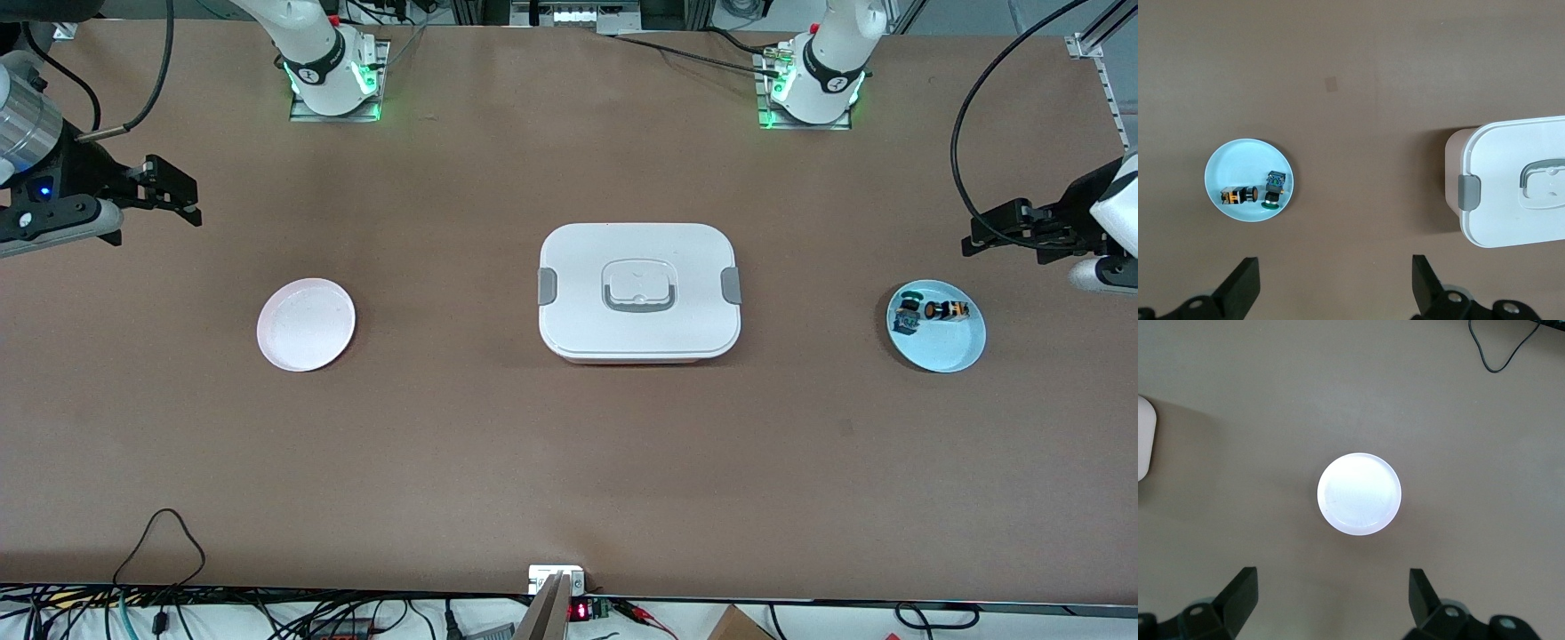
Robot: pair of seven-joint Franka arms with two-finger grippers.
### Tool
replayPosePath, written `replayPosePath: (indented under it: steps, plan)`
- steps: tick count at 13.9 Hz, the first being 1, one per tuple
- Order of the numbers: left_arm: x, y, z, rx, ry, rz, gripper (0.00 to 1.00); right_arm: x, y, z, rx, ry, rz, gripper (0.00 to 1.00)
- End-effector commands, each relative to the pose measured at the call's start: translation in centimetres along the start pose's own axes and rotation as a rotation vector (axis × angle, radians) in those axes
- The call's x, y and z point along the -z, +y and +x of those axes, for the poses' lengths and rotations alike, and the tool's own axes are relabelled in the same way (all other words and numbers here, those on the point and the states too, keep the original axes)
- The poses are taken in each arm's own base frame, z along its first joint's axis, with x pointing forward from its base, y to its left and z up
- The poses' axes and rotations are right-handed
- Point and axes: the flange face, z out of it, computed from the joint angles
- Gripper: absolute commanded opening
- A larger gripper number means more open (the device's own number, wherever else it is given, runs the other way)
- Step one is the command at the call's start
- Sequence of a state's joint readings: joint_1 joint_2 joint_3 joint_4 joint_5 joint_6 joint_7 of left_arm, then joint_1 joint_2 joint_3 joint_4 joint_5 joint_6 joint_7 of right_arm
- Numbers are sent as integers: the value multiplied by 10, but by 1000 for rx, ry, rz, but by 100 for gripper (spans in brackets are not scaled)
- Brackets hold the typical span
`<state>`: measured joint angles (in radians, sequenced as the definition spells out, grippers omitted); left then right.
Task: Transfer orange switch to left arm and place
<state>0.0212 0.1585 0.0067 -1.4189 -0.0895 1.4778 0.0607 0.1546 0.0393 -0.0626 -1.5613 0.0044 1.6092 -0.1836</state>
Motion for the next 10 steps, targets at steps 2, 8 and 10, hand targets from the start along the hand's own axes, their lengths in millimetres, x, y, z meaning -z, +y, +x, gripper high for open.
replayPosePath:
  steps: [2, 8, 10]
  plan:
    - [-4, 8, -34, 65, 57, 11, 100, 3, 3, 0, 1, 8, -9, 100]
    - [-6, 15, -38, 58, 68, 30, 100, 3, 3, 0, 1, 13, -10, 100]
    - [-6, 34, -36, 3, 86, 151, 100, 3, 3, 1, 1, 11, -10, 100]
